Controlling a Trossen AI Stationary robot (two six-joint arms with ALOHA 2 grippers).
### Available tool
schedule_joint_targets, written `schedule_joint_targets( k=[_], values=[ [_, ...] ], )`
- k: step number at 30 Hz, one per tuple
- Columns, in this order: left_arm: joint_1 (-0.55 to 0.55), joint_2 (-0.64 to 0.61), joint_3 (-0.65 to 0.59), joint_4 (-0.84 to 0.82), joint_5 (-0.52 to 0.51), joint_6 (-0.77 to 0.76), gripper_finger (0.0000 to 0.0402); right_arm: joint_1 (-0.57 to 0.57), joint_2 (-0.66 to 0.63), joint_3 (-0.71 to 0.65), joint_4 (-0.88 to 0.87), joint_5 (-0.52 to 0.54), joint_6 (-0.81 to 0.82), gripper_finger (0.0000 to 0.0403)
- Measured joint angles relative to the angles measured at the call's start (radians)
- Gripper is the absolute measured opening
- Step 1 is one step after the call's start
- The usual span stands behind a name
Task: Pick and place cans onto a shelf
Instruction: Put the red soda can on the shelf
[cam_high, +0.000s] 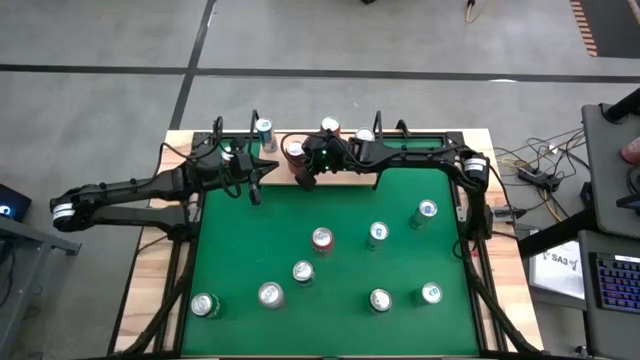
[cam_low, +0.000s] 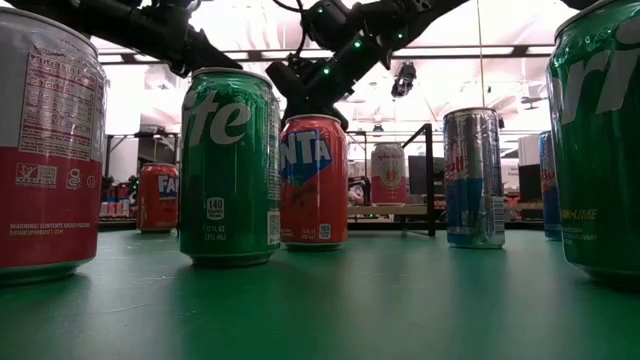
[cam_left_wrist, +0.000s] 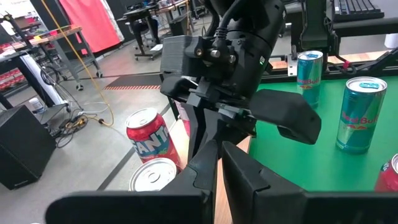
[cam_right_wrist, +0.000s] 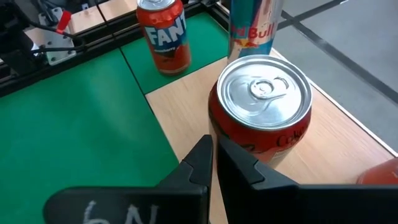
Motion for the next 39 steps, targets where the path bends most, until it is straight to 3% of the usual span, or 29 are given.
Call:
schedule_joint_targets(
  k=[26,32,39],
  values=[
    [0.0,0.0,0.0,0.001,0.001,0.004,0.0008,-0.007,0.0,-0.006,0.044,0.009,-0.062,0.0012],
    [0.0,0.0,0.0,0.001,0.001,0.01,0.0008,-0.007,0.0,-0.006,0.041,-0.075,-0.066,0.0012],
    [0.0,0.0,0.0,0.006,0.001,0.021,0.0008,-0.007,0.005,-0.011,0.053,-0.071,-0.073,0.0012]
  ],
)
